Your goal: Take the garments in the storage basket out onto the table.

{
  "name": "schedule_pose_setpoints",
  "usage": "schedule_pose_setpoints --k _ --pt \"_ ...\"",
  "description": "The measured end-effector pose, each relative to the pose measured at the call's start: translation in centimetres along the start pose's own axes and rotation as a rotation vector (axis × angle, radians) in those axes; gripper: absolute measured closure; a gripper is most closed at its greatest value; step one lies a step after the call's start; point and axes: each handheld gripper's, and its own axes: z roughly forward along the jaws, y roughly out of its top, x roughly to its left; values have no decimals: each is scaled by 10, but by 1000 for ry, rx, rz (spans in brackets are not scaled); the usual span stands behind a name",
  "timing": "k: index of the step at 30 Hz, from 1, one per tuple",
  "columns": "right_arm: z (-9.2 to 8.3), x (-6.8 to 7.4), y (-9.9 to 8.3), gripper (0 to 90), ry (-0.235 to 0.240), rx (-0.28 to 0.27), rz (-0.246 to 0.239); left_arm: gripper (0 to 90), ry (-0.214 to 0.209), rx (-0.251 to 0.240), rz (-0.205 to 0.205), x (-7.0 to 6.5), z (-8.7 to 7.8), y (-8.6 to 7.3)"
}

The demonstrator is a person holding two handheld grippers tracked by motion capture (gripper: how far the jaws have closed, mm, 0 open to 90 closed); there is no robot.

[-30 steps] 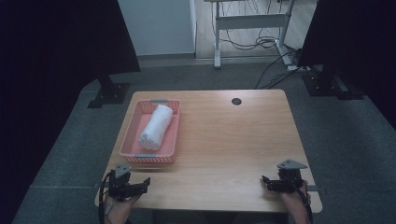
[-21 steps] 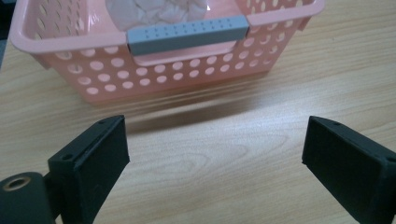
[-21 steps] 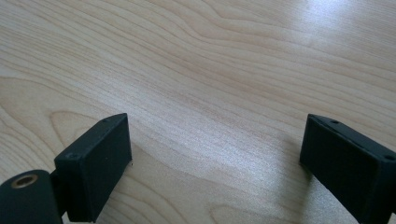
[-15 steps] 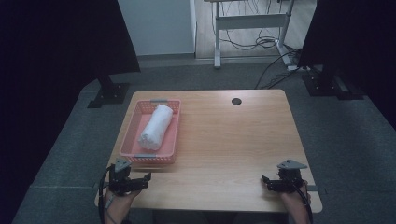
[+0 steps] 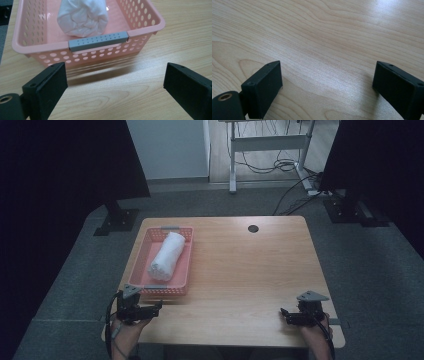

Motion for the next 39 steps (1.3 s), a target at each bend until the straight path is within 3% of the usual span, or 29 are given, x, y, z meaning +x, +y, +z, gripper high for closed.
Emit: schedule_pose_setpoints --k 39 --pt "0 0 0 82 0 0 0 56 -22 -23 33 2 23 50"
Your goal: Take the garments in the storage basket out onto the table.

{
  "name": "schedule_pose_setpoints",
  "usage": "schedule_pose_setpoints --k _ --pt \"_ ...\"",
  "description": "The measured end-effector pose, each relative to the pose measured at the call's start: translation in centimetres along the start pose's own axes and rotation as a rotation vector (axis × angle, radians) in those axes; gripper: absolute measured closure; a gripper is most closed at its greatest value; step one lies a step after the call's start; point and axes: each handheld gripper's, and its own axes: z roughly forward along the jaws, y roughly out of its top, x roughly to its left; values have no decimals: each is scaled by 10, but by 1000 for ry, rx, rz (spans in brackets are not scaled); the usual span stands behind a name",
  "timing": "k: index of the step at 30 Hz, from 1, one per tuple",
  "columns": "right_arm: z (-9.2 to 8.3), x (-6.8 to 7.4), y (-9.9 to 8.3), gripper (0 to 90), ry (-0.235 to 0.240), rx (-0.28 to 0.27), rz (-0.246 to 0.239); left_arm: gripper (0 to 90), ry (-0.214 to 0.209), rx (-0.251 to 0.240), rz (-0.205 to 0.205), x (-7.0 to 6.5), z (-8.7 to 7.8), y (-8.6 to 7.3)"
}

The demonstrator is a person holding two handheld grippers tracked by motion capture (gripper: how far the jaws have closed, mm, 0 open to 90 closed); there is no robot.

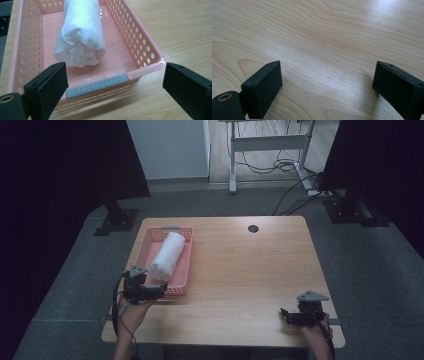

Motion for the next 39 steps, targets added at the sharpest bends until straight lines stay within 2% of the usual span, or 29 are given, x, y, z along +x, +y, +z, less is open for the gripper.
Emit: schedule_pose_setpoints --k 14,24,39 --pt "0 0 0 82 0 0 0 67 4 7 21 2 14 15" --pt "0 0 0 82 0 0 0 75 11 -16 38 1 23 31" --pt "0 0 0 82 0 0 -1 78 17 0 11 8 40 42"
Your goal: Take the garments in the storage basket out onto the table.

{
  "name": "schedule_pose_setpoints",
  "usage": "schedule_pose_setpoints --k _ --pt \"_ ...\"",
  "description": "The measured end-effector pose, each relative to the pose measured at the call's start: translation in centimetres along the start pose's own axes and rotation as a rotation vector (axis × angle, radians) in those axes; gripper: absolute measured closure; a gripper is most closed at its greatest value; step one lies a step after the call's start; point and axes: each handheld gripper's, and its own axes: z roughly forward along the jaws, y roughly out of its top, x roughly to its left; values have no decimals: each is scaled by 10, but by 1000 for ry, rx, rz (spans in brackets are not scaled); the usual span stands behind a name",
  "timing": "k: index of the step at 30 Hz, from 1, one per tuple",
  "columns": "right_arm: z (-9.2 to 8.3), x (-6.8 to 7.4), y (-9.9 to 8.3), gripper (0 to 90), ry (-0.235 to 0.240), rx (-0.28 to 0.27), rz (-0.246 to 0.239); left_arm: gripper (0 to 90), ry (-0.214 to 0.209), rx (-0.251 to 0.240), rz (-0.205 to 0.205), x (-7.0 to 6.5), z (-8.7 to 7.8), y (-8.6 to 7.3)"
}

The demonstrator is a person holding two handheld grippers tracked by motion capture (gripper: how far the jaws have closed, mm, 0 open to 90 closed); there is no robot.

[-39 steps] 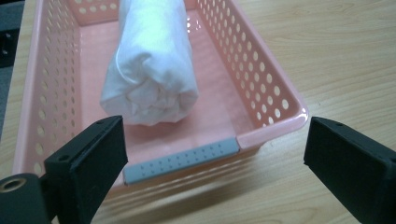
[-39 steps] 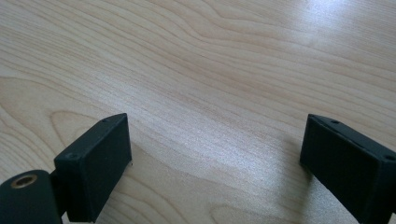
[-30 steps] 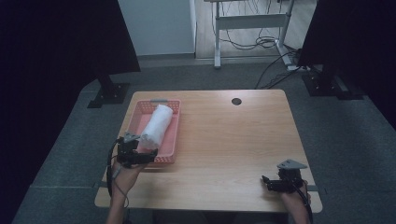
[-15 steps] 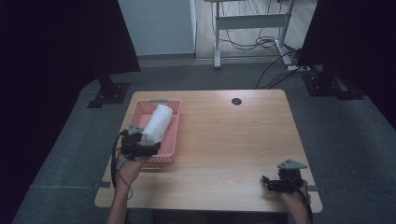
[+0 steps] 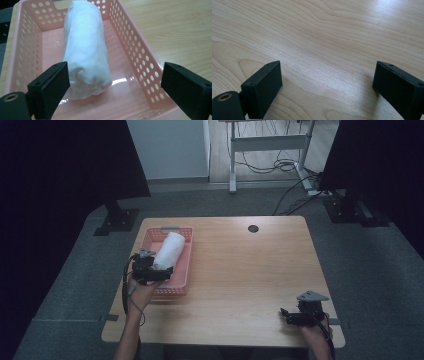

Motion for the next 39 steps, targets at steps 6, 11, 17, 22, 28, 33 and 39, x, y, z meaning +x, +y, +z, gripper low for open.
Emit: schedule_pose_setpoints --k 6,11,17,22,28,33,39 --pt "0 0 0 82 0 0 1 80 2 -1 -4 2 5 5" --pt "0 0 0 82 0 0 1 80 0 -3 -11 2 10 8" --pt "0 0 0 82 0 1 0 80 -2 -12 -14 3 16 13" --pt "0 0 0 81 1 1 0 80 3 -19 -20 6 21 18" --pt "0 0 0 81 1 1 0 80 7 -22 -22 7 26 21" --pt "0 0 0 81 1 2 0 93 9 -25 -33 11 33 23" --pt "0 0 0 81 1 1 0 98 8 -31 -39 15 40 23"
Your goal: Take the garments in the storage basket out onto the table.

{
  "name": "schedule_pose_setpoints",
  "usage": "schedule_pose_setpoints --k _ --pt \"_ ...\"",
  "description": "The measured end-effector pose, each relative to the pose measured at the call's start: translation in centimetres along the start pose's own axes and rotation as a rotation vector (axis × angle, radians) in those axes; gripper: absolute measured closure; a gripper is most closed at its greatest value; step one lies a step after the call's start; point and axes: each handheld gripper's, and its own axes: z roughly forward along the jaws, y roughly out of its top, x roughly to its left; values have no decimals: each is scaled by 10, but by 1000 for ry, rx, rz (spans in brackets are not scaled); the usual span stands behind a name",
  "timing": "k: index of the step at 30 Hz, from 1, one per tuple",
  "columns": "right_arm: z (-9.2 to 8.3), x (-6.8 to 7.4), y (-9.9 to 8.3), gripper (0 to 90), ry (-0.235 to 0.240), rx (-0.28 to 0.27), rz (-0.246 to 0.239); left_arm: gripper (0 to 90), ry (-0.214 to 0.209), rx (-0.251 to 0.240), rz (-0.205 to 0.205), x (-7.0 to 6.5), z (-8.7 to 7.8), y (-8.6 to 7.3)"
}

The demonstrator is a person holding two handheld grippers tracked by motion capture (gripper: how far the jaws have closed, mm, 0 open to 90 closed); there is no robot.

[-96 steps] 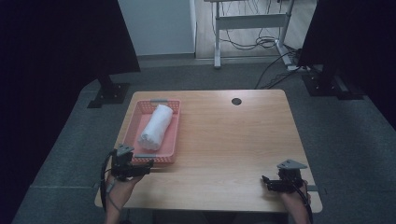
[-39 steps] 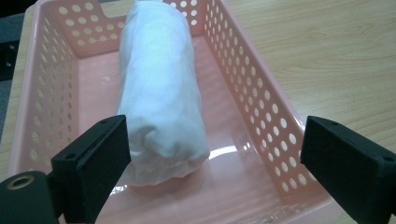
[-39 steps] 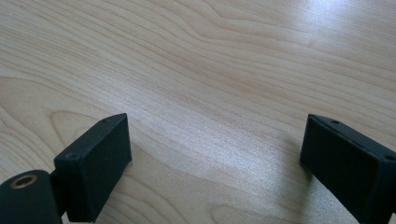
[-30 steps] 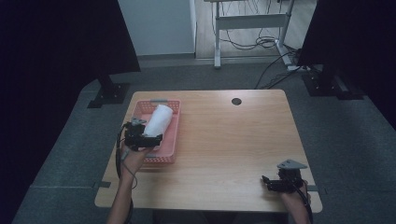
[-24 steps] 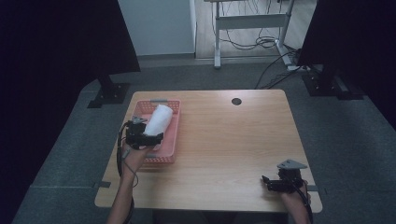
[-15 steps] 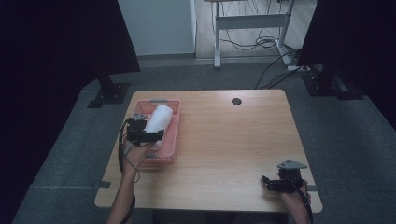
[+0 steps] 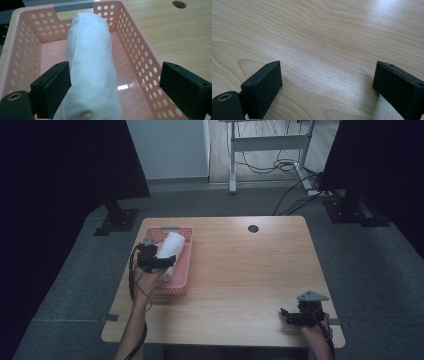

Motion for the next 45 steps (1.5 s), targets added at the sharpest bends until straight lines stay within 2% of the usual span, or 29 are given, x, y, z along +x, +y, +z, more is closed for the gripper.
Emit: schedule_pose_setpoints --k 9,15,26,39,45 --pt "0 0 0 81 0 0 0 96 15 5 -16 7 12 0" --pt "0 0 0 81 0 0 0 97 43 13 4 9 24 1" --pt "0 0 0 81 0 0 0 98 53 34 24 13 44 4" --pt "0 0 0 81 0 0 0 100 75 59 23 15 63 4" --pt "0 0 0 81 0 0 0 100 84 88 19 16 70 5"
